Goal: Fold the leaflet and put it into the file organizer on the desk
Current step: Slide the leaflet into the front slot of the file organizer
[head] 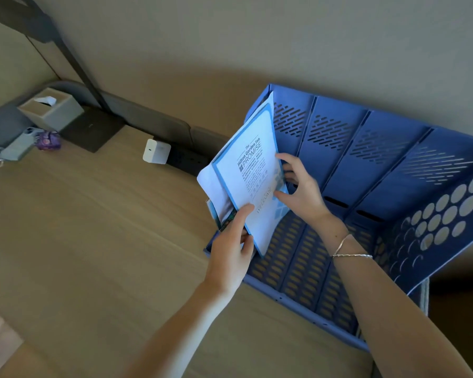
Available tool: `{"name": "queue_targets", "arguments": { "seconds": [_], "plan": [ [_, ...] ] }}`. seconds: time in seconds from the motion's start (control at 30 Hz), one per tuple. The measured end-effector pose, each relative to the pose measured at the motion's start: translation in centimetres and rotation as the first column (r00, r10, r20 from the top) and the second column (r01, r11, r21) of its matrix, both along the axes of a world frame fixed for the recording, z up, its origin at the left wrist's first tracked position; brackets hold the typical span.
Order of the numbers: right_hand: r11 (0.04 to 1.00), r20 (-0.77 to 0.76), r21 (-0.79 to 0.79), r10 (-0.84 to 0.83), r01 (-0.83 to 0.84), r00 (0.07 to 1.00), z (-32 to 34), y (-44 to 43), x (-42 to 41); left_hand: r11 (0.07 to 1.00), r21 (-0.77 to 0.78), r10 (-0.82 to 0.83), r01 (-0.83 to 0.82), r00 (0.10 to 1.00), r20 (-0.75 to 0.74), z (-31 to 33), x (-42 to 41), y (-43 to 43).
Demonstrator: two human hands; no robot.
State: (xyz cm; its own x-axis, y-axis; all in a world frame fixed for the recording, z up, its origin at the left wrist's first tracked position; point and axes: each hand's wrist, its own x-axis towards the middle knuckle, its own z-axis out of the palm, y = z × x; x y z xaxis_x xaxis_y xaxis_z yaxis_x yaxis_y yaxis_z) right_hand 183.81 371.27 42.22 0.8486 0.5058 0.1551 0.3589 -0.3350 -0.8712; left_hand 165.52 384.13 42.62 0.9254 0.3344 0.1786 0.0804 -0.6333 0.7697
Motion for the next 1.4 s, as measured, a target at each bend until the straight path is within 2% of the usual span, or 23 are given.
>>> {"name": "queue_targets", "arguments": {
  "seconds": [0.5,0.93,1.27,1.4],
  "plan": [
    [0.999,-0.004,-0.037,-0.011,0.011,1.0,0.1,-0.6,0.2,0.998,-0.063,-0.001,-0.003,0.998,-0.06,0.5,0.7,-0.7],
    [0.996,0.002,-0.089,0.0,0.0,1.0,-0.6,-1.3,-0.5,0.999,0.036,-0.018,0.018,1.0,0.0,0.1,0.1,-0.7],
    [0.989,0.045,-0.1,-0.107,0.111,0.993,0.6,-2.9,-2.5,0.999,0.032,-0.032,0.034,0.999,-0.043,2.0,-1.6,-0.6],
    [0.971,0.084,-0.117,-0.198,0.207,0.977,2.2,-3.8,-4.5,0.999,0.039,-0.035,0.036,0.999,-0.024,3.3,-3.1,-0.4]
  ]
}}
